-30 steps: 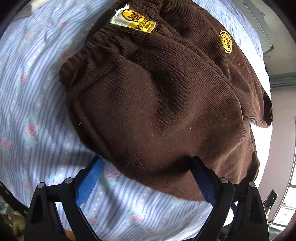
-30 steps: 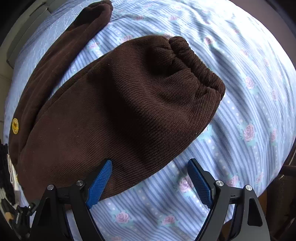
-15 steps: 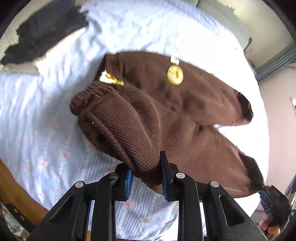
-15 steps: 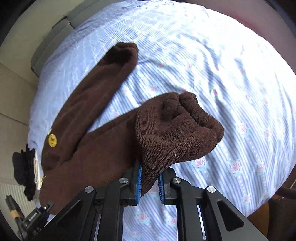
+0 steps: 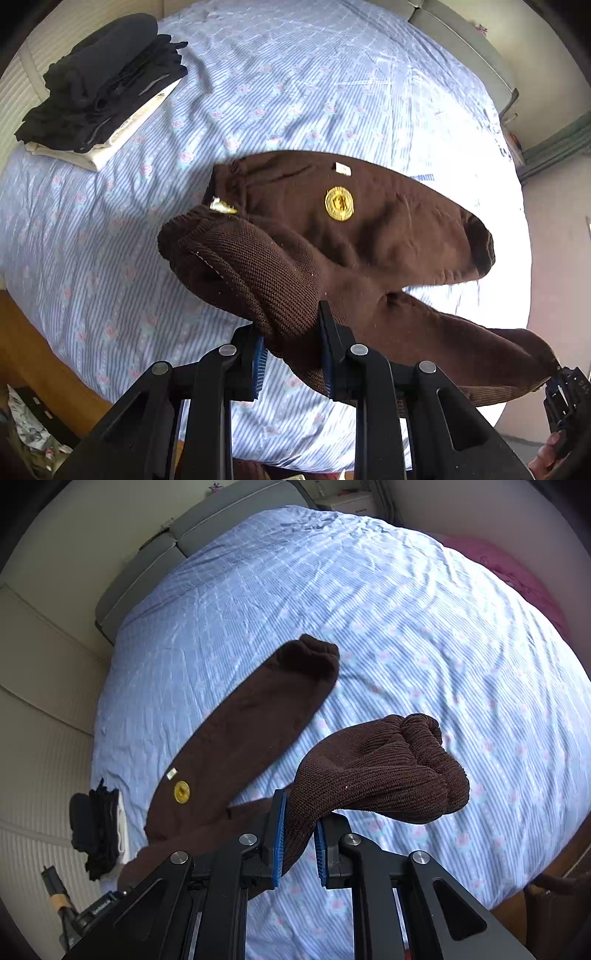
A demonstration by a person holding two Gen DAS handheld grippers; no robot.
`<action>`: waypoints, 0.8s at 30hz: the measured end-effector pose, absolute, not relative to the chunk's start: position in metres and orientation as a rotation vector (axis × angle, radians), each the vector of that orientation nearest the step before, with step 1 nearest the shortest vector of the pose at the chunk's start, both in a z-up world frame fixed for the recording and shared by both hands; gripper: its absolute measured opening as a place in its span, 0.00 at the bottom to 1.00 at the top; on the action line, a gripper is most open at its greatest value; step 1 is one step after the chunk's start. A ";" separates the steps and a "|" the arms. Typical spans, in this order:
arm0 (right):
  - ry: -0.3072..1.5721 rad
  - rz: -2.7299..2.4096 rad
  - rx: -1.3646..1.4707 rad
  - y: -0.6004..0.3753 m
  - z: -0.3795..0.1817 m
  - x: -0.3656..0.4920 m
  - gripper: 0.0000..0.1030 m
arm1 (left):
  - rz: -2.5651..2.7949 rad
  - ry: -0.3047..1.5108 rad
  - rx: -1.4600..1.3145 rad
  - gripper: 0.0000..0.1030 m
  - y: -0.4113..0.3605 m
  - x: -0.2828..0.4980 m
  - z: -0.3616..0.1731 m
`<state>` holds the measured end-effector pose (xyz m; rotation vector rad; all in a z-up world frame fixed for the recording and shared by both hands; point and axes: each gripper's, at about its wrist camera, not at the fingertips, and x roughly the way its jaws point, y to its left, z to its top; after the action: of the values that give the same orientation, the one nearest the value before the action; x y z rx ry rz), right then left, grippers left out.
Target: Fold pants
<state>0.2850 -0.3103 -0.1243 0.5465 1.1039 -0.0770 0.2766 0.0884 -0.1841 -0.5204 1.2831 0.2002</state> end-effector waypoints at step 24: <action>1.154 -0.074 0.398 -0.256 -0.206 0.528 0.47 | 0.260 1.347 -0.494 0.86 0.122 0.446 -0.219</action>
<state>0.5277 -0.2565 -0.2062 0.3984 1.1542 -0.0738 0.4462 0.1223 -0.2192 -0.4937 1.3467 0.2602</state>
